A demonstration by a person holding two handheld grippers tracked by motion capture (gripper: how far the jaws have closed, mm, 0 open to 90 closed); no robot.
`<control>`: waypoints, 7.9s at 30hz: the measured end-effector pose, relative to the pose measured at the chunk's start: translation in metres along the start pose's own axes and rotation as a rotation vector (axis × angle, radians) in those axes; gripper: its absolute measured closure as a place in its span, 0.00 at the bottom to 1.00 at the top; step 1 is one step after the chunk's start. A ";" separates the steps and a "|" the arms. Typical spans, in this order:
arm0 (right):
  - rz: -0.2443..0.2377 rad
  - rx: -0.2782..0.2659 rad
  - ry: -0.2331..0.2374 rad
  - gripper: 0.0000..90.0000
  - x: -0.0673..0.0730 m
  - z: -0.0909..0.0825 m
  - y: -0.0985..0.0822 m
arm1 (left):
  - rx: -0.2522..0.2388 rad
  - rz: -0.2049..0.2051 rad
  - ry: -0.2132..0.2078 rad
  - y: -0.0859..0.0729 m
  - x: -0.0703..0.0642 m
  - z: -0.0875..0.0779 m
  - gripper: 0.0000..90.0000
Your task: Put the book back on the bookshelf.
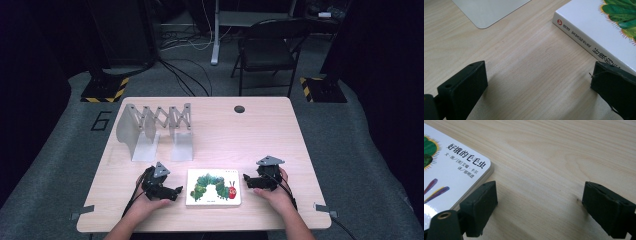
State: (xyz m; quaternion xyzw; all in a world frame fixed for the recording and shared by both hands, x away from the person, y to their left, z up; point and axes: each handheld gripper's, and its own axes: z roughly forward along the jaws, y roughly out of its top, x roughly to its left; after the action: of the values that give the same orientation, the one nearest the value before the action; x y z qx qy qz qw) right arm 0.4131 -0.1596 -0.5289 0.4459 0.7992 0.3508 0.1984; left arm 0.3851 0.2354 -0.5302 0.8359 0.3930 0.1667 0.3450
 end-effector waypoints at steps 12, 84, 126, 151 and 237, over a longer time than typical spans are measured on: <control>0.016 0.069 -0.011 0.16 0.004 -0.004 0.006 | 0.029 -0.009 0.000 0.002 0.000 -0.002 0.01; 0.115 0.258 0.168 0.47 0.054 0.015 0.057 | 0.109 0.060 -0.127 0.007 -0.084 -0.017 0.21; 0.143 0.270 0.173 0.49 0.057 0.016 0.058 | 0.108 0.038 -0.092 0.003 -0.095 -0.018 0.16; 0.146 0.215 0.189 0.53 0.055 -0.004 0.066 | 0.089 -0.002 -0.081 0.002 -0.096 -0.016 0.10; 0.156 0.222 0.209 0.53 0.056 -0.017 0.071 | 0.149 -0.082 0.028 0.013 -0.113 -0.006 0.00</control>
State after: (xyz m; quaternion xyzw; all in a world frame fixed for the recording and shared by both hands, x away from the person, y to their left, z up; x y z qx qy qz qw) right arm 0.4141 -0.0929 -0.4652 0.4868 0.8124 0.3190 0.0361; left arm 0.3173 0.1453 -0.5177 0.8401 0.4429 0.1345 0.2828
